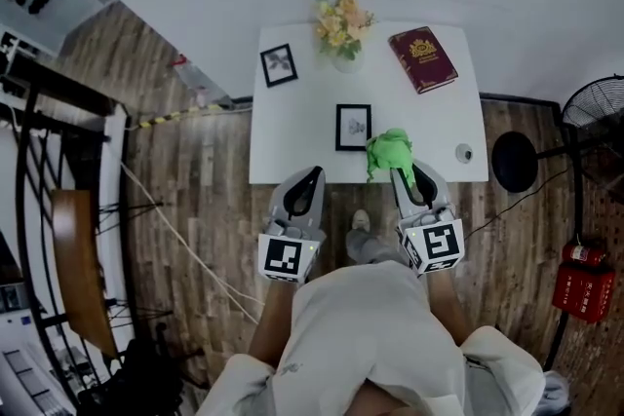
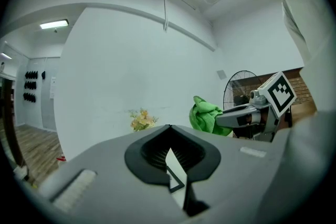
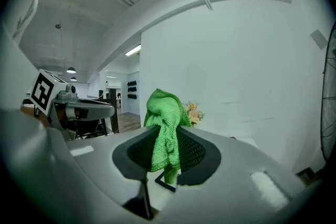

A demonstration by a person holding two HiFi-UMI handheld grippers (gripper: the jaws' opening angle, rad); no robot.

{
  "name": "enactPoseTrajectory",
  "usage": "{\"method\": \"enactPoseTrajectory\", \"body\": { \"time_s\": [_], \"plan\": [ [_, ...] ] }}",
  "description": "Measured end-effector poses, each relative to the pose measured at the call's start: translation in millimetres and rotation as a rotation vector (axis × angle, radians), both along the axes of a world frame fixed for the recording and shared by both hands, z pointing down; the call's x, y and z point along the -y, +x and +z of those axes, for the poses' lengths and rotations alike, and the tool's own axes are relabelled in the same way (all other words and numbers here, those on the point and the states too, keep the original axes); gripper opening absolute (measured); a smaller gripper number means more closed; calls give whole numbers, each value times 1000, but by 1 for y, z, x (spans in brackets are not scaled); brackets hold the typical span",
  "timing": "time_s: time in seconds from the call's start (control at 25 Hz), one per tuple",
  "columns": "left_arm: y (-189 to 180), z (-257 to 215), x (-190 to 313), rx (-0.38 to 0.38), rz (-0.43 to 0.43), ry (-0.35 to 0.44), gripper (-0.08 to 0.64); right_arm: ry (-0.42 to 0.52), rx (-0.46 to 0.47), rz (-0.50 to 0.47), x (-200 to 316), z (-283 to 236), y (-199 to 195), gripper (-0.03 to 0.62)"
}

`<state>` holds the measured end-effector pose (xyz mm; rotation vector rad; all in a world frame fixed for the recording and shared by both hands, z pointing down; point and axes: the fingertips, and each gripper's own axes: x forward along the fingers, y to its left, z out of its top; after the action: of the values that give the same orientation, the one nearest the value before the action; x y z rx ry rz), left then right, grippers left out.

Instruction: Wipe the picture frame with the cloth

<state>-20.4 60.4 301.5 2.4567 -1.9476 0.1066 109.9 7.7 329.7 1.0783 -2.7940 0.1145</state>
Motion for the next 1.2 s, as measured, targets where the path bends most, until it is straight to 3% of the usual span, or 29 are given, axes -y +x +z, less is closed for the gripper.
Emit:
{"method": "enactPoseTrajectory", "body": {
  "time_s": [0.32, 0.52, 0.64, 1.2],
  "plan": [
    [-5, 37, 57, 0, -23, -79, 20, -75, -14, -45, 59, 30, -6, 78],
    [-12, 69, 80, -46, -46, -157, 20, -127, -31, -29, 82, 57, -9, 78],
    [-15, 86, 90, -32, -41, -174, 20, -142, -45, -27, 90, 71, -13, 80],
    [-21, 178, 116, -47, 90, -357, 20, -217, -147, 36, 114, 132, -26, 80]
  ]
}}
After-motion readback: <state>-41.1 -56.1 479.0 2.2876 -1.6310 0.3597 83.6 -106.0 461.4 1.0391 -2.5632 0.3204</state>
